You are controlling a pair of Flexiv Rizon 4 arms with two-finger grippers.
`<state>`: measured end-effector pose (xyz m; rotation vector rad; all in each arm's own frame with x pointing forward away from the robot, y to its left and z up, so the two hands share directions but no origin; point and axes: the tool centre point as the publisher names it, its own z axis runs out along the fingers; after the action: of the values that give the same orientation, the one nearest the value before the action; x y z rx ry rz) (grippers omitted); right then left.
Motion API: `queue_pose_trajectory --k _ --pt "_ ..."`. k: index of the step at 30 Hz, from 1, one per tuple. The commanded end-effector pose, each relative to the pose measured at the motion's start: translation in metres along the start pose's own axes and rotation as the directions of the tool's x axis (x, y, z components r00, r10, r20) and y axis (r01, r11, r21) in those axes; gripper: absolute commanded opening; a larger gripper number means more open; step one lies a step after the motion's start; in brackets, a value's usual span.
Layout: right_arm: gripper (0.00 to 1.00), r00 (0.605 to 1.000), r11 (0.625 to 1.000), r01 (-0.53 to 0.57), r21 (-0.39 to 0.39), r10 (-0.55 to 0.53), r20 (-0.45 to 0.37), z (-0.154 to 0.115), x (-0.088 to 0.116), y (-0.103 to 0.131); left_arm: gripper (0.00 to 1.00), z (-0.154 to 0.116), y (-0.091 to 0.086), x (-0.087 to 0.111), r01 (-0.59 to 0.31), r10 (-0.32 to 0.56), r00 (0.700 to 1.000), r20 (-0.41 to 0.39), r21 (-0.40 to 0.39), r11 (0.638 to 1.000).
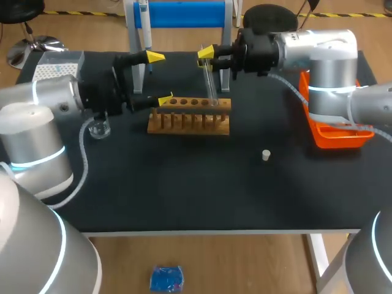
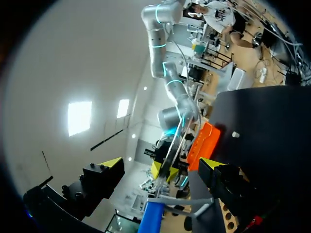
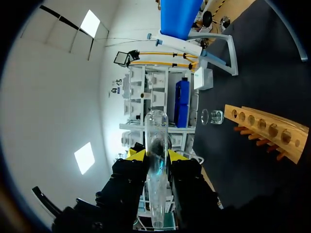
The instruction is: Invert the test tube, pick up the pipette, mount the tip to pipette, aspirate from beaker and dispense into the tube, eject the tip, return the pipette, and cap with the stopper.
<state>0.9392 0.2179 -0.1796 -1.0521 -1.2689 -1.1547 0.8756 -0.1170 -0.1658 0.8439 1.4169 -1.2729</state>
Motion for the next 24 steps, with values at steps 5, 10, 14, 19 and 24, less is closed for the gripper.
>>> queue_pose_trajectory --k 5,10,14,19,24 --pt "0.0 1.0 1.0 0.001 -0.001 -0.001 0.003 0.0 0.001 0.0 1.0 0.017 -0.007 -0.005 -0.162 0.146 0.961 -0.233 -0.053 0.985" --pt "0.0 1.0 1.0 0.001 -0.001 -0.001 0.003 0.0 0.001 0.0 1.0 0.029 -0.009 0.002 -0.183 0.178 0.969 -0.17 -0.015 0.983" --pt "0.0 1.0 1.0 0.001 -0.001 -0.001 0.003 0.0 0.001 0.0 1.0 0.041 -0.013 0.011 -0.186 0.187 0.975 -0.122 0.019 0.982" --pt "0.0 1.0 1.0 0.001 -0.001 -0.001 0.003 0.0 0.001 0.0 1.0 0.055 -0.014 0.026 -0.175 0.178 0.979 -0.101 0.038 0.984" --pt "0.0 1.0 1.0 0.001 -0.001 -0.001 0.003 0.0 0.001 0.0 1.0 0.064 -0.015 0.027 -0.237 0.244 0.967 -0.068 0.089 0.967"
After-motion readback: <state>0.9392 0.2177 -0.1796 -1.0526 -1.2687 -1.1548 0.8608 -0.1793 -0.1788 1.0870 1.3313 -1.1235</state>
